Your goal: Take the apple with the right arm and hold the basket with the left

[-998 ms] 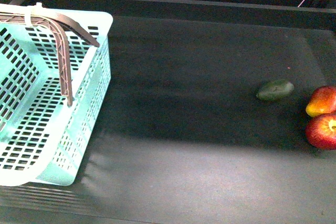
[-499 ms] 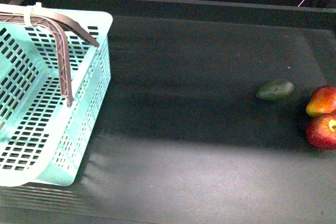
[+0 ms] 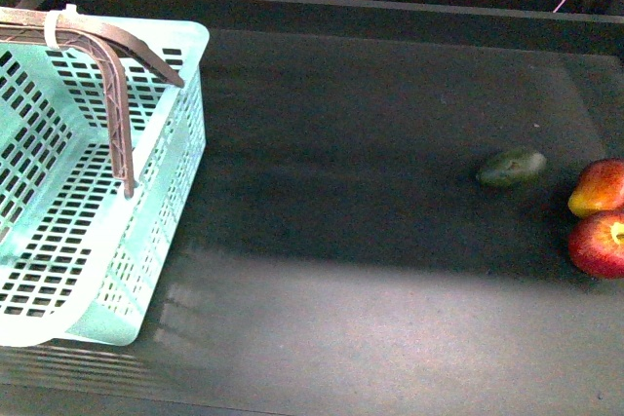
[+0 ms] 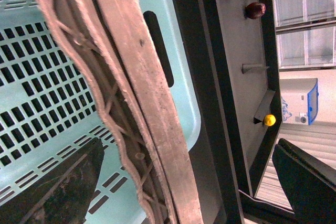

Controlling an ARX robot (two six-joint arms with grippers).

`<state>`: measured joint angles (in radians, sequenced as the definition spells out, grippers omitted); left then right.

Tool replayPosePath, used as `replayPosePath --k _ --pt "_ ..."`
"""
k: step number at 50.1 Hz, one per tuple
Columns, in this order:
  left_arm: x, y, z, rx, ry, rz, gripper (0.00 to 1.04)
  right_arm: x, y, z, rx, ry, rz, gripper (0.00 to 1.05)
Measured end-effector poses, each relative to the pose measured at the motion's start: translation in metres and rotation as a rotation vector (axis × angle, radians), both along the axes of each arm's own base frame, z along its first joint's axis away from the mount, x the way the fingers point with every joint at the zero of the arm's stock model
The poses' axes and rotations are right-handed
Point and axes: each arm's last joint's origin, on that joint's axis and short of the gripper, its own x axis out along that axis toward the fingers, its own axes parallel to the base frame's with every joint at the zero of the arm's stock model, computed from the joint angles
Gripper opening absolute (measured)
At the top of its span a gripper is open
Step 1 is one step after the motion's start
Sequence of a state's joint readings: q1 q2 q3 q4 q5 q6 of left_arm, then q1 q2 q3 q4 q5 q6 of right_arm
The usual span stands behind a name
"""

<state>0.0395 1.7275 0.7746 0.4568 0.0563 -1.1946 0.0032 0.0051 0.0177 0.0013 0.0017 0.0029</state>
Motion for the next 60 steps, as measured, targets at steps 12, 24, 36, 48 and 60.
replayPosePath --k 12,24,36,48,60 --pt "0.008 -0.005 -0.006 -0.011 0.022 -0.001 0.98 0.000 0.000 0.000 0.000 0.000 0.000 0.96" --pt "0.014 0.005 -0.008 -0.007 0.031 0.039 0.65 0.000 0.000 0.000 0.000 0.000 0.000 0.96" --pt "0.024 0.012 -0.016 -0.027 0.045 0.062 0.29 0.000 0.000 0.000 0.000 0.000 0.000 0.96" --pt "0.031 0.014 -0.016 -0.085 0.029 0.092 0.18 0.000 0.000 0.000 0.000 0.001 0.000 0.96" --pt "0.021 0.011 -0.009 -0.087 0.045 0.087 0.18 0.000 0.000 0.000 0.000 0.000 0.000 0.96"
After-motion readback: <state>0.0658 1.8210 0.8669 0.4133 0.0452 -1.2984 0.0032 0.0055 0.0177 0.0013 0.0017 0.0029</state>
